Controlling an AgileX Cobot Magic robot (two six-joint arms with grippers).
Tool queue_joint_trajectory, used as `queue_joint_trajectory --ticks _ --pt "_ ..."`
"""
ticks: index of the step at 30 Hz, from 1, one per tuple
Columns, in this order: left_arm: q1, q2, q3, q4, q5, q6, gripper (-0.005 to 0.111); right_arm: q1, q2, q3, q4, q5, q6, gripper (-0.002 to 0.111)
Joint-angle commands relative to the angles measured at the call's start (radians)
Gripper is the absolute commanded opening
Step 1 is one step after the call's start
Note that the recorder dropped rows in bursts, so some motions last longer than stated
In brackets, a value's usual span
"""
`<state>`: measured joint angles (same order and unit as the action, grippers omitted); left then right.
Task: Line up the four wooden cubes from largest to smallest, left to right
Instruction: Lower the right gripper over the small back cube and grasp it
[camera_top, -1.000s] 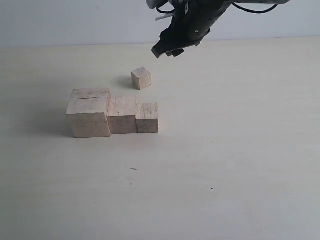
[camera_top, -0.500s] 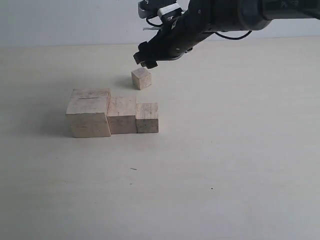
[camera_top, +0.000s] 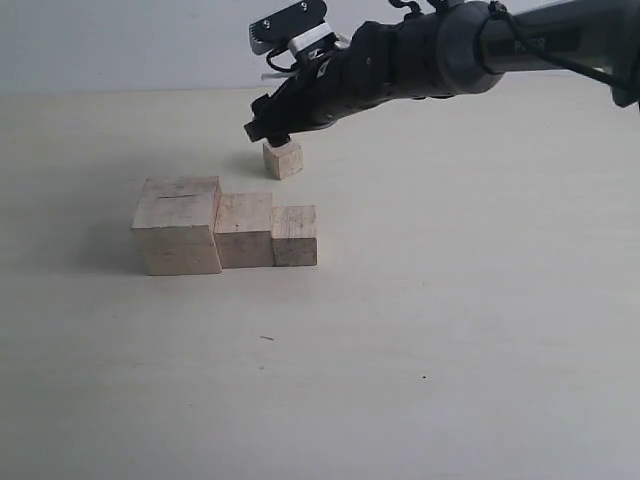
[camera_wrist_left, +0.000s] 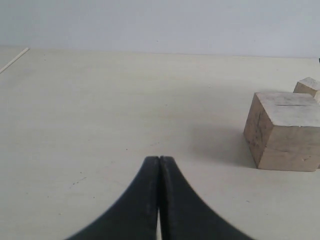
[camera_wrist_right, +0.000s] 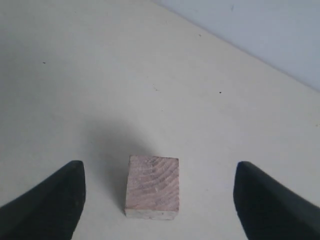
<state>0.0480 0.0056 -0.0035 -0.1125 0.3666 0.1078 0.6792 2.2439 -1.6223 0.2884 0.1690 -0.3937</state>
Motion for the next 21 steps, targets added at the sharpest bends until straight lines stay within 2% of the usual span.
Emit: queue_joint_trajectory --ticks 1,21 --pt "-0.001 -0.006 0.003 0.001 -0.012 -0.008 0.0 0.002 0.036 -0.002 0.001 -0.036 -0.026 0.077" --pt "-0.001 -0.006 0.003 0.001 -0.012 -0.008 0.0 0.002 0.108 -0.002 0.025 -0.055 -0.026 0.077"
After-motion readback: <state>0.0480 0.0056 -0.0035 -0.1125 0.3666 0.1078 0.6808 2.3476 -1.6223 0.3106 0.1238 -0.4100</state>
